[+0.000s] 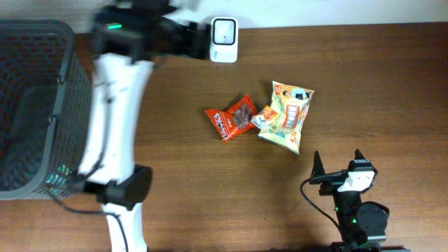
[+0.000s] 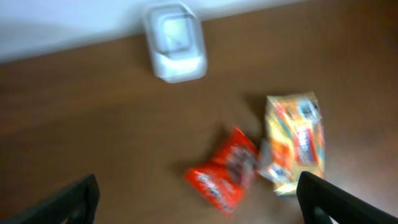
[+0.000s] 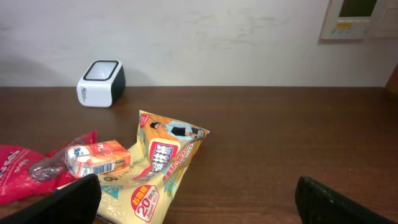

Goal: Scan the item barcode
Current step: 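Drop the orange juice box onto the snack bags, then grasp the green tissue pack in the basket with left gripper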

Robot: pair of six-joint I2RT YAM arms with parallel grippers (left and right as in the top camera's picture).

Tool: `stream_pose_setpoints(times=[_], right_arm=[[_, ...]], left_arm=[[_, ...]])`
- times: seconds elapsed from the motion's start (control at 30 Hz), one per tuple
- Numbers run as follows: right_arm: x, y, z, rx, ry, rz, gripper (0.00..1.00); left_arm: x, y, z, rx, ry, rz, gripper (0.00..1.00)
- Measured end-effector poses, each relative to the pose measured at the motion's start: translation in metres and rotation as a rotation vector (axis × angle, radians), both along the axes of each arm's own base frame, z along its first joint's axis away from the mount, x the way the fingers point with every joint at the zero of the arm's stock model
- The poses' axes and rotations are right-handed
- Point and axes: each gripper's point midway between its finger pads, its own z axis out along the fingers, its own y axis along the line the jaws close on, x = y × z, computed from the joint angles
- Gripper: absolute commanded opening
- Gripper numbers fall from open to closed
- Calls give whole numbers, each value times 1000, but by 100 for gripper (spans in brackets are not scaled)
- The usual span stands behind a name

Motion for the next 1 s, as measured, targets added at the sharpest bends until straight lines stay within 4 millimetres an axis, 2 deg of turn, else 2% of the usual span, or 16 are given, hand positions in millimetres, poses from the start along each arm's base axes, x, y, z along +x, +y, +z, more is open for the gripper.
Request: stream_pose_setpoints(times=[0.03,0.07,0.1,0.17,0.23,0.27,0.3,0.33,0.4,0.43,0.5,0.57,0.73,0.8,0.9,1.0], right_arm=[[0,0,0,0,0,0,99],[0,0,0,-1,0,0,98],[0,0,0,0,0,0,98],[0,0,0,0,0,0,98],[0,0,0,0,0,0,98],[0,0,0,0,0,0,98],[0,0,0,0,0,0,98],[0,0,0,0,0,0,99],[0,0,0,0,1,0,98],[0,0,0,0,0,0,98],[0,0,0,0,0,0,98],[0,0,0,0,0,0,99],[0,0,0,0,0,0,99],[0,0,0,0,0,0,98],[0,0,0,0,0,0,98],[0,0,0,0,0,0,98]], left_arm=[[-13,40,31,-1,-52,80,99],[-25,71,51,1,-83,146,99],[-36,95,61,6,-91,200,99],[-57,166,76,13,-104,378,99],[-63,216,78,8,-105,520,99],[-65,227,78,5,-104,549,99],[-77,275,77,4,-99,689,99],[-84,293,78,-5,-101,748,99],[-94,314,73,-20,-77,814,99],[-100,326,67,-27,-53,856,99],[-119,365,42,-46,39,1011,99],[-129,384,11,-76,151,1127,99],[-139,404,-72,-144,392,1285,99],[-139,408,-101,-162,451,1323,99],[-145,404,-141,-176,553,1340,99],[-148,401,-174,-188,613,1361,99]])
